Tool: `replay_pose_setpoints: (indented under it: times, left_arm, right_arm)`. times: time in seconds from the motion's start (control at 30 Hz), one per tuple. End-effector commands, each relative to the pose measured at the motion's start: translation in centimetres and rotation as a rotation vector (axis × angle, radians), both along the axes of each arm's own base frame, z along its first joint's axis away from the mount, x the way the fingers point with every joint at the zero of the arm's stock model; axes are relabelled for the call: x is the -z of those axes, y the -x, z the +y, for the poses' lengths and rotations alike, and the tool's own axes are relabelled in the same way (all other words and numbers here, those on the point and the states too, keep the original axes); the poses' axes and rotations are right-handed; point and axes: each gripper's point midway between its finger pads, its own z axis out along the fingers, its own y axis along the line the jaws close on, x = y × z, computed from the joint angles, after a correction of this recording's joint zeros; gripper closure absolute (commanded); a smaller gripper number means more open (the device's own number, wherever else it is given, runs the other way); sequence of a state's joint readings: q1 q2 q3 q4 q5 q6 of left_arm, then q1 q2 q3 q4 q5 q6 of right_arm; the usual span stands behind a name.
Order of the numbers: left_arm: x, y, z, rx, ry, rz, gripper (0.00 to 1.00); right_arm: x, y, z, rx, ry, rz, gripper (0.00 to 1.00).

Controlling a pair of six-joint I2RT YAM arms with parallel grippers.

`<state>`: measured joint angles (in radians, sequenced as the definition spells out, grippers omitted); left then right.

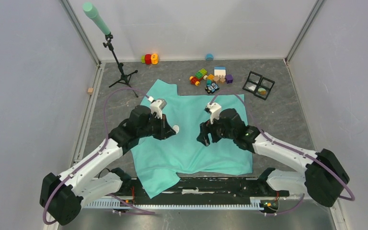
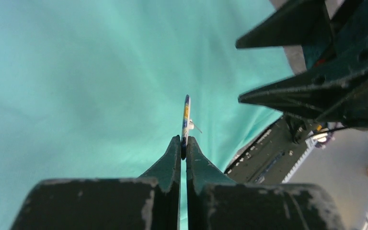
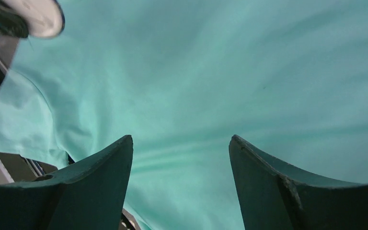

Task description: Pin the brooch onto the clothing

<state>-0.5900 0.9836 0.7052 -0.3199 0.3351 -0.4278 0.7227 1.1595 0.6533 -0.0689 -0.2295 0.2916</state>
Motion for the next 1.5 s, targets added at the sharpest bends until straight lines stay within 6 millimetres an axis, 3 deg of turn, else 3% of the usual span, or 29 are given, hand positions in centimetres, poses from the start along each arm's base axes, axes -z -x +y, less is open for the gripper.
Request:
replay_pose_setpoints:
  times: [0.0, 0.3, 0.47, 0.6, 0.8, 1.27, 1.47]
  left_arm:
    - [3.2, -0.9, 2.4, -0.217, -0.022, 0.031, 0.98]
    - [4.3, -2.1, 6.7, -0.431, 0.058, 0.051, 0.98]
    - [5.9, -1.7, 8.0, -0.453, 0.000, 0.094, 0.98]
    - [6.2, -2.2, 10.1, -0.538, -0.044, 0.068, 0.98]
    - [5.9, -2.3, 10.8, -0.589, -0.024, 0.037, 0.98]
    - [7.4, -1.3, 10.2, -0.522, -0.055, 0.098, 0.98]
    - [7.4, -0.8, 9.7, -0.488, -0.044, 0.104, 0.98]
  right_arm:
    - [1.3, 0.1, 2.1, 0.057, 0.048, -0.025, 0.23]
    - [2.9, 1.3, 10.1, -0.019, 0.206, -0.173, 0.30]
    - [4.3, 1.3, 14.4, -0.032, 0.280, -0.219, 0.40]
    - [6.7, 1.3, 15.0, -0.043, 0.357, -0.195, 0.46]
    - [8.5, 1.3, 14.9, -0.042, 0.393, -0.177, 0.55]
    - [11.9, 2.2, 13.1, -0.023, 0.476, -0.098, 0.79]
    - [12.0, 2.4, 12.5, -0.012, 0.474, -0.087, 0.97]
